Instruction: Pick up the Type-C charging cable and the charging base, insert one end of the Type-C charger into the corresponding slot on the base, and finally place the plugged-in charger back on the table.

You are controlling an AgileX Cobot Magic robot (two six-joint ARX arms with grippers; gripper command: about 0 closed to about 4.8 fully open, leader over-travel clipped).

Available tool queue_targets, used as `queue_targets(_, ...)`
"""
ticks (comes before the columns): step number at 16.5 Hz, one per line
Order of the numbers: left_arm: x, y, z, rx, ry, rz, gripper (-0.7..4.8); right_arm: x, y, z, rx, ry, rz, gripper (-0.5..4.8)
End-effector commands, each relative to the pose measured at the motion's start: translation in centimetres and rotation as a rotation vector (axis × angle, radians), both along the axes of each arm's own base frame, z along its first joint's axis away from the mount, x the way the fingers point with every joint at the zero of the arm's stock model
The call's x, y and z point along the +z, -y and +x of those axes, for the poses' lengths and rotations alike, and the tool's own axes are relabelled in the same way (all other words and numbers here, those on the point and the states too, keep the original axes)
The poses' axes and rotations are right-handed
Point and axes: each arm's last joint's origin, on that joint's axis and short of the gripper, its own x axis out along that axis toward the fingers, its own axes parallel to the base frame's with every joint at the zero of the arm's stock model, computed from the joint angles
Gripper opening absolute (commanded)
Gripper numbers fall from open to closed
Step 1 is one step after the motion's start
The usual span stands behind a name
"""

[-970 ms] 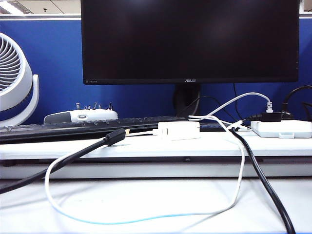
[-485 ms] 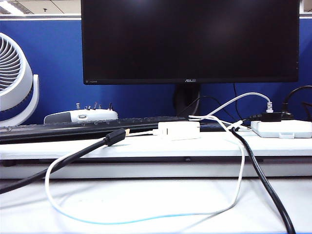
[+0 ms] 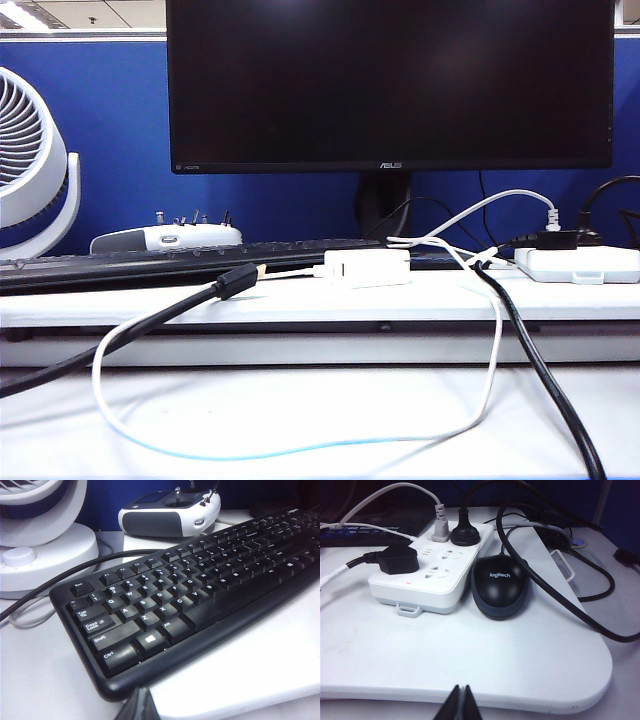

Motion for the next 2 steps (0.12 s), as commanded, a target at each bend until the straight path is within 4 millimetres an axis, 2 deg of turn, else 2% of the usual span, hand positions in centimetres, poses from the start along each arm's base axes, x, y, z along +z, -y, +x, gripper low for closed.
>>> queue_targets(1, -0.11, -0.01, -0.02, 0.003, -0.01, 0.002, -0.05, -0.16, -0.01, 0.02, 0.001, -0.003, -0.003, -0.05)
queue_targets(2, -0.11, -0.01, -0.02, 0.003, -0.01, 0.002, -0.05, -0.16, -0.01, 0.02, 0.001, -0.003, -0.003, -0.06)
